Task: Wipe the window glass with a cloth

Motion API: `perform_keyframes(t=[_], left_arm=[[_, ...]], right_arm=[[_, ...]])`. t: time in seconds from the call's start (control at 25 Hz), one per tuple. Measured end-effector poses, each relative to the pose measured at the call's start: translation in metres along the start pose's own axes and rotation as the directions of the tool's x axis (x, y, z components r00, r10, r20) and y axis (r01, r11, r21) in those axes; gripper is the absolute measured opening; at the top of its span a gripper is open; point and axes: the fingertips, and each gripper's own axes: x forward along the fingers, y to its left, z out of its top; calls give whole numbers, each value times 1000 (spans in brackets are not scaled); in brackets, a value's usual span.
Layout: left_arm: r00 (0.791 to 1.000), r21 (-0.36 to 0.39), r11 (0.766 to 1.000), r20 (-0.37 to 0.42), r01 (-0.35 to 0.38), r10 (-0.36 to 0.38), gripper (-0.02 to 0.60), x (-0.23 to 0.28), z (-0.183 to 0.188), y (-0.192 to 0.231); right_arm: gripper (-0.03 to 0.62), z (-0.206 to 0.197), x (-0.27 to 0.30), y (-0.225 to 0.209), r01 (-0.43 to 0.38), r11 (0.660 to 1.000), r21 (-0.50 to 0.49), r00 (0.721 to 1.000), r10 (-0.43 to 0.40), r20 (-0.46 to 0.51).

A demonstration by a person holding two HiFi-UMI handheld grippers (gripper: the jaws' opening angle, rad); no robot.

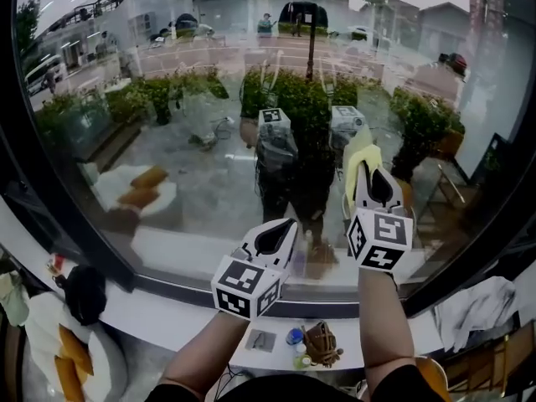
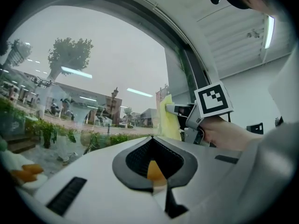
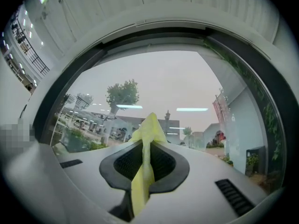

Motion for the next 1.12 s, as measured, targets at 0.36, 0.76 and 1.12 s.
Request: perform_keyframes(t=[0.36, 0.76, 1.12], left_arm=[[998, 11, 998, -16, -61, 61, 8, -56, -2, 64], [983, 20, 983, -26, -181, 181, 8, -126, -2, 135], [949, 7, 950, -40, -312, 312, 8, -184, -1, 197]], right_arm=[[51, 11, 24, 103, -73, 997, 12, 997, 73, 30], [51, 18, 49, 217, -182, 983, 28, 982, 180, 48], [51, 22, 71, 318, -249, 968, -28, 964, 250, 93]])
